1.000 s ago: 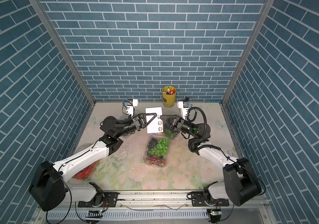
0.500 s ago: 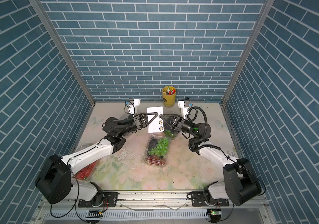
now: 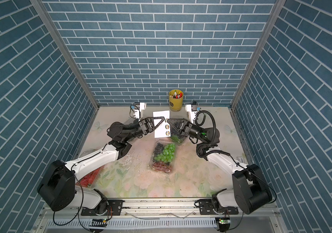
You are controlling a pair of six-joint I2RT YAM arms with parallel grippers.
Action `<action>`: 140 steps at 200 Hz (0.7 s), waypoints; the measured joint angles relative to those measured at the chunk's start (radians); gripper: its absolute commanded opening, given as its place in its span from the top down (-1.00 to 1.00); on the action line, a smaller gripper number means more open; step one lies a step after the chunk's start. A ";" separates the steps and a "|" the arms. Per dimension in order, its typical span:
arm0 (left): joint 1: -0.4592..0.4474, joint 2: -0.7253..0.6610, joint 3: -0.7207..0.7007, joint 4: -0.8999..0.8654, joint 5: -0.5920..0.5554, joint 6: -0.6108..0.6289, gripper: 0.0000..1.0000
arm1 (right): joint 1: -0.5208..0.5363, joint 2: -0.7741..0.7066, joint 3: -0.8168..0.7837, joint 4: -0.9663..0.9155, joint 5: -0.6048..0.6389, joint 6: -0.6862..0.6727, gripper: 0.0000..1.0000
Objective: Label fruit boxes
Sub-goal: Adjust the label sticker.
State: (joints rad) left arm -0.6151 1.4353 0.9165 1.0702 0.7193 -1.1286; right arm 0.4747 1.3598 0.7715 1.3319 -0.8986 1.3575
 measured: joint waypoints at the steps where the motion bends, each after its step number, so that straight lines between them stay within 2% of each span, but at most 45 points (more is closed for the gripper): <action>1: 0.000 0.000 0.000 0.000 0.000 0.000 1.00 | 0.000 0.000 0.000 0.000 0.000 0.000 1.00; 140: 0.002 0.014 0.000 -0.017 -0.003 0.003 1.00 | 0.000 -0.001 0.006 0.002 -0.007 0.000 1.00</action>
State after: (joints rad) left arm -0.6128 1.4490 0.9165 1.0534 0.7158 -1.1252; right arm 0.4747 1.3586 0.7773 1.3342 -0.9054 1.3579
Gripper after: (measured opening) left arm 0.043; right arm 0.041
